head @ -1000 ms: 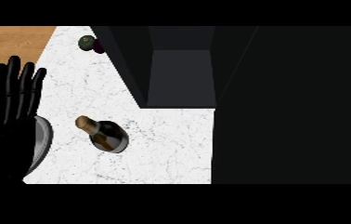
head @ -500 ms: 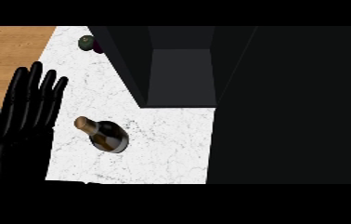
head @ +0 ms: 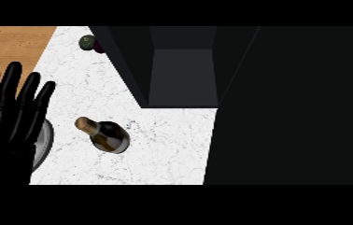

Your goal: Pick up the wine, place it into the cabinet and close the cabinet

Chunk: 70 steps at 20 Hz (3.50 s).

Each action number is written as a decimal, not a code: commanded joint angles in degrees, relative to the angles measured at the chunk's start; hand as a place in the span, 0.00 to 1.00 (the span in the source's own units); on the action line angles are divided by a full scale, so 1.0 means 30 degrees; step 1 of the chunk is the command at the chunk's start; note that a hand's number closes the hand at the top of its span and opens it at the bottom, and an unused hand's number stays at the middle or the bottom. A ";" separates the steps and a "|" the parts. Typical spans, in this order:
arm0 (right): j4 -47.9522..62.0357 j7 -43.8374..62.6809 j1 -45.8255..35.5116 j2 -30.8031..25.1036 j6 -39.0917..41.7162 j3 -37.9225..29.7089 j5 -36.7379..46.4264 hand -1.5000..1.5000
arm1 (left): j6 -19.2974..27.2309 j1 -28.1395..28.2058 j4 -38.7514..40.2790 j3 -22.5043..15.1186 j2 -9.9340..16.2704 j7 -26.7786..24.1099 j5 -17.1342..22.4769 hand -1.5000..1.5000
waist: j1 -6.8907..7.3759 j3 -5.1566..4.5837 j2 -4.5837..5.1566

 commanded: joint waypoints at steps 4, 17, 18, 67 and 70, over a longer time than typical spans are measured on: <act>-0.3026 0.3657 -0.1396 0.0129 -0.1627 0.1351 0.1745 0.00 | 0.0578 -0.0862 -0.1270 0.0370 0.0234 0.2884 -0.0090 0.00 | -0.0011 -0.0010 0.0008; -0.3084 0.4336 -0.2140 -0.0731 -0.3557 0.3445 0.3616 0.00 | 0.0730 -0.0360 -0.0452 0.0522 0.0215 0.2469 -0.1135 0.00 | -0.0079 -0.0024 -0.0036; -0.3546 0.4885 -0.2155 -0.0566 -0.4134 0.5165 0.4904 0.00 | 0.0210 -0.0626 0.0532 0.2019 0.0726 0.1929 0.0136 0.00 | -0.0254 -0.0072 -0.0089; -0.3629 0.6518 -0.5006 -0.5125 -0.9075 0.6752 0.5231 0.00 | -0.3983 0.3927 1.8282 0.5496 0.0372 -1.6222 0.1750 0.00 | -0.0275 -0.0032 -0.0045; -0.4419 0.7688 -0.5742 -0.5640 -0.9107 0.5474 0.4606 0.00 | -0.4610 0.3799 1.9002 0.6184 0.1001 -1.6475 0.2332 0.00 | -0.0299 -0.0038 -0.0060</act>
